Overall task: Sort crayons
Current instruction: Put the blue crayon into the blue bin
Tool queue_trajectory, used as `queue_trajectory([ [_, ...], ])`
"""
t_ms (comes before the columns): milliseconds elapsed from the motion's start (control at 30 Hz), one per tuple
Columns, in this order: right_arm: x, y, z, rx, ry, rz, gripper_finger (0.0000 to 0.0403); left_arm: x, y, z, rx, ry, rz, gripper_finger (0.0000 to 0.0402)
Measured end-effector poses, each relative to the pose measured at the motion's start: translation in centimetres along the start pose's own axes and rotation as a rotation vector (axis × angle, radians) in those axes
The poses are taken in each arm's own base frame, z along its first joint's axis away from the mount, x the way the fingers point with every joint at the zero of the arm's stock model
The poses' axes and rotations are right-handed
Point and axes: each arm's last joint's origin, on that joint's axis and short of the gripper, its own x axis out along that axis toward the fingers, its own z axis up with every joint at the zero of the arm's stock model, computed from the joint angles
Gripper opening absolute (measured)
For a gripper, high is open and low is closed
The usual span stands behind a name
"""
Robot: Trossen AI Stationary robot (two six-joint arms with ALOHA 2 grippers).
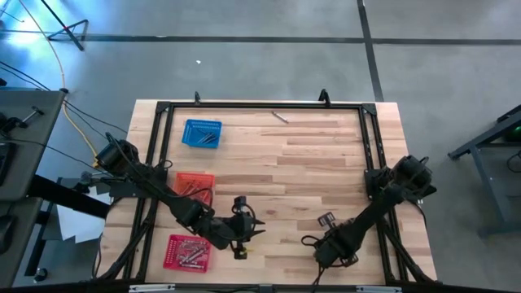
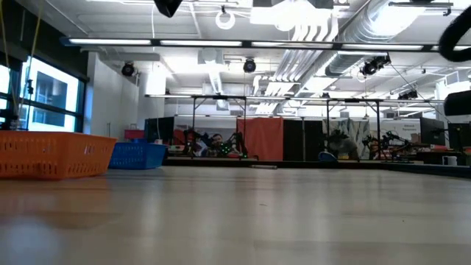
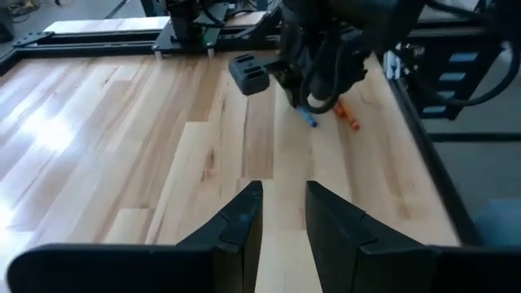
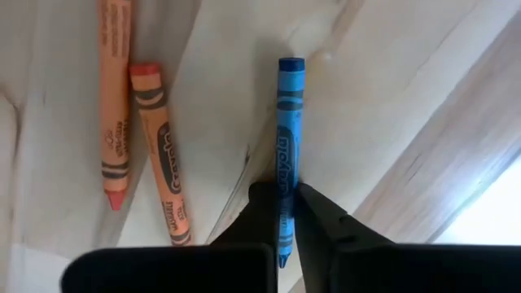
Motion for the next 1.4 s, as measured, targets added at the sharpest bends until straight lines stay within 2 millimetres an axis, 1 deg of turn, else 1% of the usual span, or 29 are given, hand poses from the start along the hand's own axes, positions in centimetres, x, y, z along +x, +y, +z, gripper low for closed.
queue_trajectory([
  [133,0.0,-0.5,0.2,0.046,0.003,0.015,0.0012,0.4,1.0,-0.3,0.04,0.038,0.085,0.008],
  [267,0.0,-0.9,0.3,0.065,0.005,0.024,0.0005,0.9,2.8,-1.1,0.045,0.107,0.25,0.008],
  [367,-0.1,-1.1,0.5,0.072,0.009,0.028,0.0003,1.1,4.4,-1.9,0.017,0.178,0.363,0.008],
  [467,-0.5,-1.2,0.8,0.077,0.011,0.027,0.0002,1.3,6.2,-2.7,-0.047,0.259,0.449,0.008],
  [567,-1.0,-1.4,1.3,0.08,-0.006,0.011,0.0002,1.4,7.8,-3.5,-0.129,0.359,0.498,0.008],
  [667,-1.8,-1.6,2.1,0.088,-0.075,-0.043,0.0001,1.4,9.2,-4.1,-0.232,0.463,0.517,0.008],
  [867,-3.4,-2.0,3.3,0.109,-0.141,-0.1,0.0,1.0,11.4,-5.1,-0.38,0.701,0.522,0.008],
  [1000,-4.8,-2.8,4.2,0.134,-0.206,-0.17,0.0,0.6,12.0,-5.6,-0.451,0.809,0.519,0.008],
  [1100,-6.0,-3.1,4.9,0.144,-0.252,-0.21,0.0,0.5,12.1,-5.7,-0.452,0.829,0.525,0.008],
  [1233,-7.6,-3.2,5.6,0.111,-0.301,-0.271,0.0,0.5,12.1,-5.7,-0.436,0.834,0.518,0.008],
  [1300,-8.5,-3.3,5.7,0.102,-0.316,-0.298,0.0,0.6,12.0,-5.6,-0.393,0.837,0.495,0.008],
  [1400,-9.8,-3.3,5.7,0.12,-0.306,-0.331,0.0,0.7,11.3,-5.4,-0.213,0.786,0.448,0.008],
])
